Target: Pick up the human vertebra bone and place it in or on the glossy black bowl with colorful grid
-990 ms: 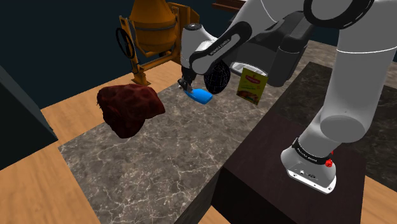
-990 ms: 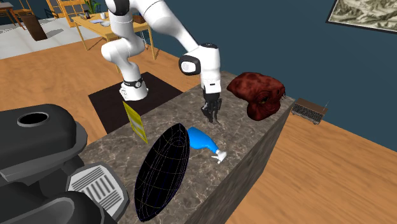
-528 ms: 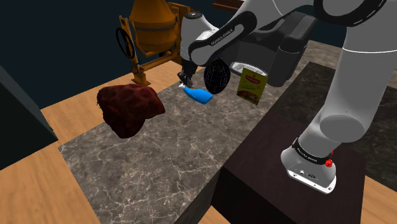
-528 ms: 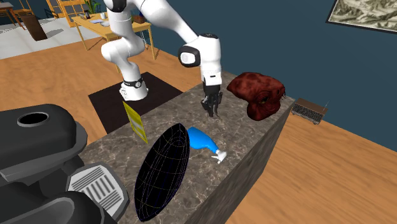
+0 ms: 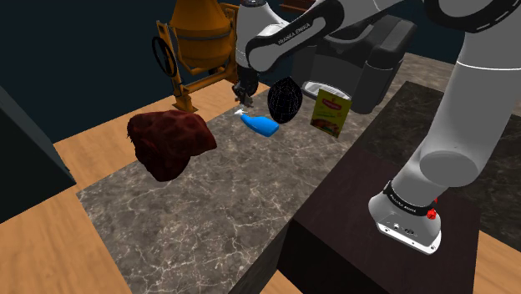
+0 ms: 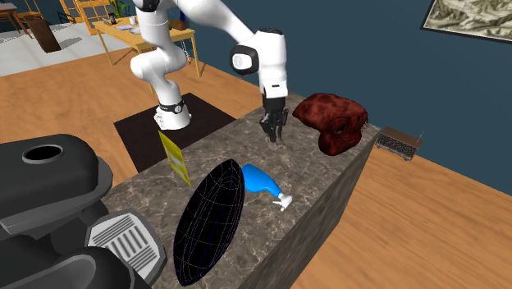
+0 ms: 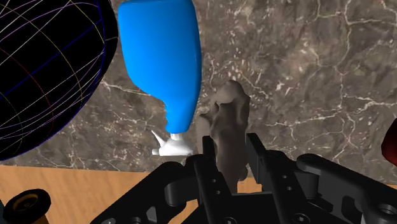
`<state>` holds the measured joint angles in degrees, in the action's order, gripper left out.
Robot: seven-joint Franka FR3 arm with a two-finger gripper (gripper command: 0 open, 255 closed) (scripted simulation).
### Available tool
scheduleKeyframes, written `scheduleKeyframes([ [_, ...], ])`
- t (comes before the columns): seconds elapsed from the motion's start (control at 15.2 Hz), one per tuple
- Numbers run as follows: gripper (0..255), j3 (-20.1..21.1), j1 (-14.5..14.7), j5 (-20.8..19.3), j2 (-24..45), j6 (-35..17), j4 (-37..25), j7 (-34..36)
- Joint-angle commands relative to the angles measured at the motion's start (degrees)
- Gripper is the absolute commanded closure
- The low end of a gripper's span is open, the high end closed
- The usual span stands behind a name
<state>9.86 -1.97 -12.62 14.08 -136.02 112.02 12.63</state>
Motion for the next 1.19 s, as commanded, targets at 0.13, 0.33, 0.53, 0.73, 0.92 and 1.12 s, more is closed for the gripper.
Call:
scheduleKeyframes([
  [0.13, 255, 0.19, -0.15, 0.69, -1.26, 2.16, -0.95, -0.72],
  [0.33, 255, -0.94, -2.84, 2.00, -2.01, 1.13, 0.27, -5.15],
  [0.53, 255, -2.11, -5.47, 3.32, -2.33, 0.34, 0.89, -9.67],
  [0.73, 255, -3.29, -8.06, 4.65, -2.22, -0.20, 0.90, -14.23],
  [0.92, 255, -4.44, -10.63, 5.99, -1.68, -0.48, 0.30, -18.79],
  [1.12, 255, -5.53, -13.20, 7.33, -0.72, -0.50, -0.90, -23.31],
])
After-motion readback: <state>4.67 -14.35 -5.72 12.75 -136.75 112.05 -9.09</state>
